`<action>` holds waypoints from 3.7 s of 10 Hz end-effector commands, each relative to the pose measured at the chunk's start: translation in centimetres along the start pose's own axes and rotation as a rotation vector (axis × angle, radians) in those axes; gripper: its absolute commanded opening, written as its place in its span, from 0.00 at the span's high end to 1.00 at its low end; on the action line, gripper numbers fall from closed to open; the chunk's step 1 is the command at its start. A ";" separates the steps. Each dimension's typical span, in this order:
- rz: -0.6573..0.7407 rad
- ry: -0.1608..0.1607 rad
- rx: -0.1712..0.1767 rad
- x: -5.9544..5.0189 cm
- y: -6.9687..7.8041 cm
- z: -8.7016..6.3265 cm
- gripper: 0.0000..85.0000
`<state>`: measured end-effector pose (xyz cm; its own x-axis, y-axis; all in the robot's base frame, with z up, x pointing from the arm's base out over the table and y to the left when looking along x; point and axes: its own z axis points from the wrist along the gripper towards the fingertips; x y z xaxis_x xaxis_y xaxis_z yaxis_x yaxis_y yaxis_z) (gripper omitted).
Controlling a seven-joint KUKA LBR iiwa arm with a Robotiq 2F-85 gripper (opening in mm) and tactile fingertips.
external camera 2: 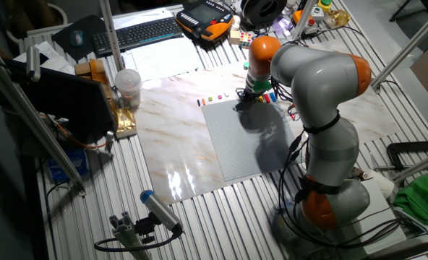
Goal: Build with small Lego blocks
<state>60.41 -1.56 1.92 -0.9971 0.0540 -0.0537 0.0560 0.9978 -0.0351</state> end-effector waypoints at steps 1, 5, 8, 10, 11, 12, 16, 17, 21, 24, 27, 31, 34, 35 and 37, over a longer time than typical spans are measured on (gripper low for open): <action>-0.001 0.002 0.000 0.0 0.0 0.0 0.99; 0.009 -0.006 0.001 0.0 0.1 -0.1 0.73; 0.008 -0.007 0.006 -0.1 0.1 -0.3 0.73; 0.010 -0.008 0.010 -0.1 0.1 -0.4 0.65; 0.010 -0.008 0.012 -0.1 0.1 -0.5 0.64; 0.010 -0.008 0.012 -0.1 0.1 -0.5 0.65; 0.010 -0.006 0.012 -0.1 0.2 -0.6 0.65; 0.010 -0.005 0.012 -0.2 0.2 -0.7 0.65; 0.012 -0.002 0.011 -0.2 0.4 -0.8 0.67; 0.015 0.006 0.016 -0.3 0.6 -1.4 0.67; 0.016 0.014 0.024 -0.6 1.0 -2.2 0.68; 0.006 0.018 0.020 -0.8 1.4 -2.1 0.99; 0.006 0.018 0.011 -0.6 1.2 -1.7 0.99; 0.008 0.016 0.007 -0.5 1.2 -1.4 0.99; 0.009 0.013 0.006 -0.5 1.1 -1.2 0.99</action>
<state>61.00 -0.39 3.16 -0.9971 0.0635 -0.0428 0.0652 0.9971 -0.0387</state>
